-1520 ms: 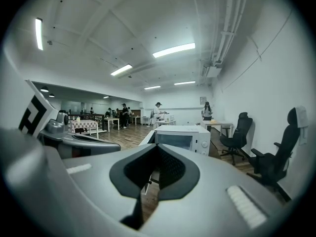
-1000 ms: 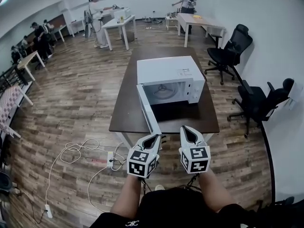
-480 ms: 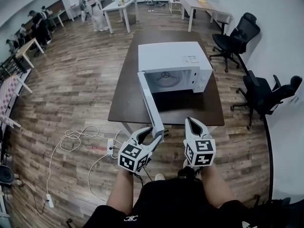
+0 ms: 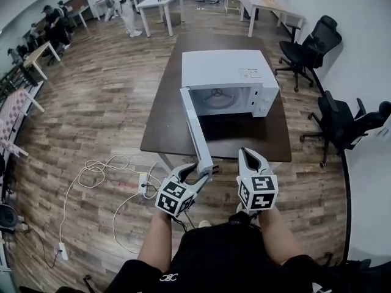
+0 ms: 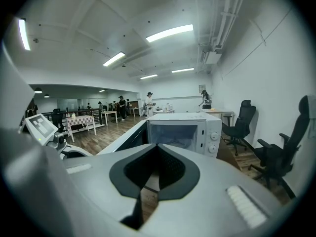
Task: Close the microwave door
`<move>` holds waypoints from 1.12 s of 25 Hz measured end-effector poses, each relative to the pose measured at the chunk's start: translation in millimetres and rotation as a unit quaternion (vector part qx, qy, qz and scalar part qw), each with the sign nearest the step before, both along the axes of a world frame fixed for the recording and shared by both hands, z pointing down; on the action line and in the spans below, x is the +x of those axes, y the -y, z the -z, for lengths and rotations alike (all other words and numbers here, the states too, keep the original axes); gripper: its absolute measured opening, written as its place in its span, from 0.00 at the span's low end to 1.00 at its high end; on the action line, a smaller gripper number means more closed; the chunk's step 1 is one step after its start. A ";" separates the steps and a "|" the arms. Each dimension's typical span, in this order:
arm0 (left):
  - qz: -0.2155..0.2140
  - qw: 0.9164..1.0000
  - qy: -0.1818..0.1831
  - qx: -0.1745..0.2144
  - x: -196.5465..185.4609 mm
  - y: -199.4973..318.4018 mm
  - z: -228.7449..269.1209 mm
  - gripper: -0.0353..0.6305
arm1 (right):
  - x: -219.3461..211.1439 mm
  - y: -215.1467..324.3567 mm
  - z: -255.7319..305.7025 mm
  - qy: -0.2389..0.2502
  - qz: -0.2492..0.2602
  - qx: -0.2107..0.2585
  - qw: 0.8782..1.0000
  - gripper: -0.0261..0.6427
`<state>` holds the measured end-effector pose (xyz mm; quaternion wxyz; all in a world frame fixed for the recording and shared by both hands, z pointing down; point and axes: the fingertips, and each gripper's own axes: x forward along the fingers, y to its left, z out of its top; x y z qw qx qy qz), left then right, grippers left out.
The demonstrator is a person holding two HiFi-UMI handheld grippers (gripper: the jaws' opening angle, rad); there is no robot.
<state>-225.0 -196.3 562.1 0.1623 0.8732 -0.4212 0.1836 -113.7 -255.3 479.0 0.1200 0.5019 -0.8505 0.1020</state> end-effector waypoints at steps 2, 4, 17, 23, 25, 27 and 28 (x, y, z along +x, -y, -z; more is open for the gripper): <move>-0.004 1.000 0.011 -0.002 0.0 1.8 -3.3 0.36 | 2.1 1.2 -0.5 0.001 -0.004 -0.001 1.000 0.05; -0.006 1.000 0.017 -0.002 -1.0 3.6 -4.4 0.32 | 4.5 1.3 -2.4 0.002 -0.009 -0.003 1.000 0.05; -0.031 0.999 0.015 0.007 32.4 21.4 -5.9 0.30 | 35.1 14.4 -11.6 0.005 -0.041 -0.013 0.999 0.05; -0.036 0.999 0.012 0.009 59.4 37.5 -6.4 0.30 | 54.0 25.1 -15.0 0.005 -0.054 -0.018 0.998 0.05; -0.045 0.999 0.015 0.007 69.0 43.8 -6.5 0.29 | 59.4 29.1 -15.4 0.004 -0.056 -0.019 0.998 0.05; -0.048 0.999 0.018 0.007 79.0 51.2 -5.0 0.29 | 66.0 34.4 -15.8 0.003 -0.059 -0.020 0.998 0.05; -0.049 0.999 0.019 0.007 83.8 55.3 -4.4 0.29 | 69.6 37.4 -15.9 0.004 -0.061 -0.020 0.998 0.05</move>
